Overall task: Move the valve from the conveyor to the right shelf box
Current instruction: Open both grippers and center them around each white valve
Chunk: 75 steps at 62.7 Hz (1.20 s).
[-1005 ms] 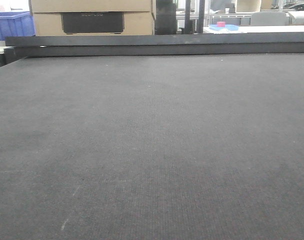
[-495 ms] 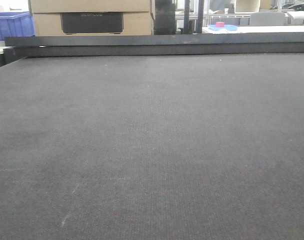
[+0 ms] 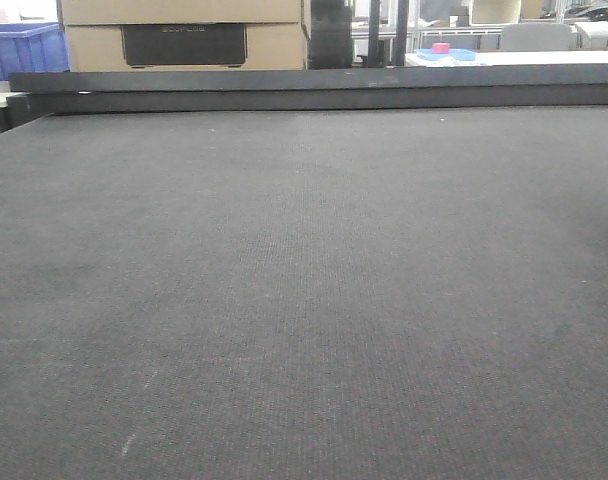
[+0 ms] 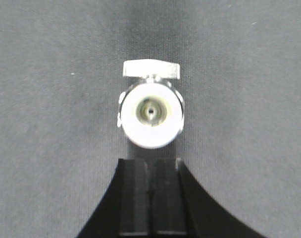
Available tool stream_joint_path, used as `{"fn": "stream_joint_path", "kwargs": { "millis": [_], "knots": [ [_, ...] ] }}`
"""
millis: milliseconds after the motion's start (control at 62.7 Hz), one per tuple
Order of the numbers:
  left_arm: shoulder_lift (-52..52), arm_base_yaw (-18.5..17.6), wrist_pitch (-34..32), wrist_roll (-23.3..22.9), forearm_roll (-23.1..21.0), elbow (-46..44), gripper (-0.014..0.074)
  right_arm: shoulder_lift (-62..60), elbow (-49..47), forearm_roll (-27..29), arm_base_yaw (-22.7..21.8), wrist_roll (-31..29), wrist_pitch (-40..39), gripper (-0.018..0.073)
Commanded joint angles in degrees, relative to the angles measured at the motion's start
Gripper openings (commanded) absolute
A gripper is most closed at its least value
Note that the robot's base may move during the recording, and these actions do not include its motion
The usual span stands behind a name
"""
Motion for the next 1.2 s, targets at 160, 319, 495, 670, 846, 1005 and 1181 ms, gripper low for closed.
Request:
{"fn": "stream_joint_path", "kwargs": {
  "millis": [160, 319, 495, 670, 846, 1005, 1181],
  "knots": [
    [0.3, -0.2, 0.8, -0.2, -0.7, -0.6, -0.0111, 4.0, -2.8, -0.8, -0.1, -0.3, 0.4, 0.0116],
    [0.3, -0.2, 0.7, -0.2, -0.7, -0.6, -0.0111, 6.6, -2.8, -0.8, -0.1, -0.7, 0.4, 0.0445],
    [0.3, -0.2, 0.7, -0.2, -0.7, -0.6, -0.0111, 11.0, -2.8, -1.3, -0.1, -0.7, 0.4, 0.0505],
    [0.3, -0.2, 0.8, -0.2, -0.8, -0.6, -0.0111, 16.2, -2.7, -1.4, -0.1, -0.7, 0.4, 0.0494],
    [0.3, -0.2, 0.8, -0.2, -0.8, -0.6, -0.0111, 20.1, -2.7, -1.4, -0.1, -0.7, -1.1, 0.0494],
    [0.3, -0.2, 0.8, -0.2, -0.8, -0.6, -0.0111, 21.3, -2.7, -1.4, -0.1, -0.7, -0.7, 0.0494],
    [0.3, -0.2, 0.8, -0.2, -0.8, -0.6, -0.0111, 21.3, -2.7, -1.4, -0.1, -0.7, -0.9, 0.0361]
  ]
}}
